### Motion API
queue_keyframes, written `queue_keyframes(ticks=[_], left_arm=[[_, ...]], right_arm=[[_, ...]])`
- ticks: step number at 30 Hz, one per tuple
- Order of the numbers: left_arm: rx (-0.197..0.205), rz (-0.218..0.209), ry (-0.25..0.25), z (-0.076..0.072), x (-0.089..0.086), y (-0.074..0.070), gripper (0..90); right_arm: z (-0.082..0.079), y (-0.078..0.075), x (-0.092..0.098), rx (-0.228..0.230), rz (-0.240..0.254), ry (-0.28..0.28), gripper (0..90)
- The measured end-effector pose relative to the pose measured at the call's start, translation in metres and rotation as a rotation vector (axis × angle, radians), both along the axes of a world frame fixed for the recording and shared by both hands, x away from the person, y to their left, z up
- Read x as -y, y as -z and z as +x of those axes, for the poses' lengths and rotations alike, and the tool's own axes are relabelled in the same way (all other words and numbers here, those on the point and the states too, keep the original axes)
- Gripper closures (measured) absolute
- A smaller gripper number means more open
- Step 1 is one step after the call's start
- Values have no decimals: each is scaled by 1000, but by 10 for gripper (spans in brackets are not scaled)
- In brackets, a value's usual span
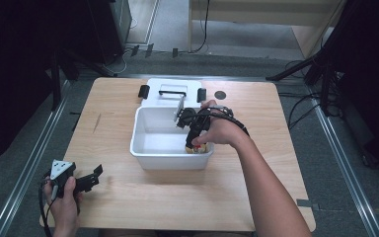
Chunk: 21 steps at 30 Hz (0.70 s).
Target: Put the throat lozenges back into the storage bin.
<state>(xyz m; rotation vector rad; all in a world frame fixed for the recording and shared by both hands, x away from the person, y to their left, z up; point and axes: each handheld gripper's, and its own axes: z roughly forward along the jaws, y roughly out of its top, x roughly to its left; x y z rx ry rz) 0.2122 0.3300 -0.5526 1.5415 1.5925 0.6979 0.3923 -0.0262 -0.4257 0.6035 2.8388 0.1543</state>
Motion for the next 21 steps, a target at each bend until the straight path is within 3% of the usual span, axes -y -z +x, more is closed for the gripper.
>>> queue_keyframes(ticks=[7, 11, 21], left_arm=[[1, 1, -1, 0, 0, 0, 0], [2, 0, -1, 0, 0, 0, 0], [-1, -6, -1, 0, -1, 0, 0]], right_arm=[[-6, -21, 5, 39, 36, 26, 102], [-9, -34, 9, 15, 72, 59, 5], [-12, -56, 34, 68, 136, 150, 0]])
